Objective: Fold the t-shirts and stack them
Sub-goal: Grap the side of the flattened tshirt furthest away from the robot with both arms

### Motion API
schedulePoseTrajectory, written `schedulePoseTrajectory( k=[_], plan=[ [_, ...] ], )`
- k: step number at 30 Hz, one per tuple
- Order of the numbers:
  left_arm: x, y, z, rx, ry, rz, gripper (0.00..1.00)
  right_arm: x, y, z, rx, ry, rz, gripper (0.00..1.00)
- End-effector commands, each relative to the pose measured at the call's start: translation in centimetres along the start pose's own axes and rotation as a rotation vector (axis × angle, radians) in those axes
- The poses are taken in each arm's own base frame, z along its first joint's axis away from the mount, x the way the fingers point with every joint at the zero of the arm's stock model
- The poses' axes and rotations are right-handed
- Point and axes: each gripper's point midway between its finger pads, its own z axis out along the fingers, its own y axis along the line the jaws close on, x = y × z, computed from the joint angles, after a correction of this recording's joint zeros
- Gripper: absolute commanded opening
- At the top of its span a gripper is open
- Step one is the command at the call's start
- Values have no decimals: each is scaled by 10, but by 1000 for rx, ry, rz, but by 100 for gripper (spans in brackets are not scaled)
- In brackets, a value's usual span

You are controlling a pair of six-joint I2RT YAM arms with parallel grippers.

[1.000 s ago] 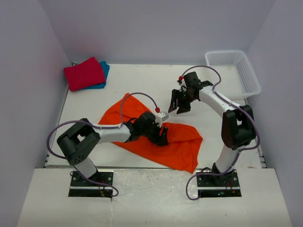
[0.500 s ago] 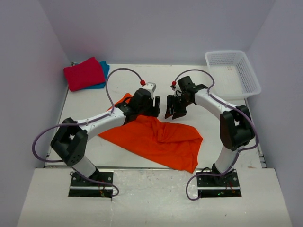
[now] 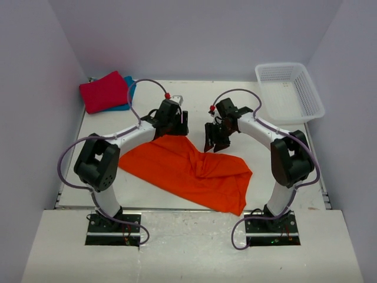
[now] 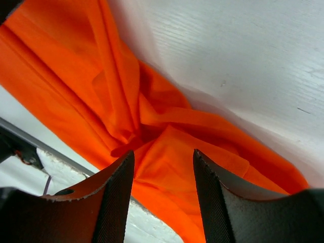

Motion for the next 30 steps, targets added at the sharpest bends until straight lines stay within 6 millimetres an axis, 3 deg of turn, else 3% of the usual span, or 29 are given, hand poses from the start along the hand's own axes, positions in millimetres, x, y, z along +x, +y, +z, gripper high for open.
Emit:
schedulePoseTrajectory(
  k=[1, 6, 11, 19, 30],
  plan=[
    [-10, -14, 12, 78, 2, -24, 66, 7, -16, 3, 72, 11, 8, 51],
    [5, -7, 36, 103, 53, -65, 65, 7, -26, 6, 125, 14, 12, 52],
    [13, 6, 41, 94, 77, -82, 64, 12, -26, 12, 116, 38, 27, 48],
    [10, 37, 45, 70, 76, -137, 64, 20, -28, 18, 107, 64, 35, 42],
    [26, 71, 59, 58, 108, -224, 64, 15, -27, 19, 125, 76, 36, 12]
  ],
)
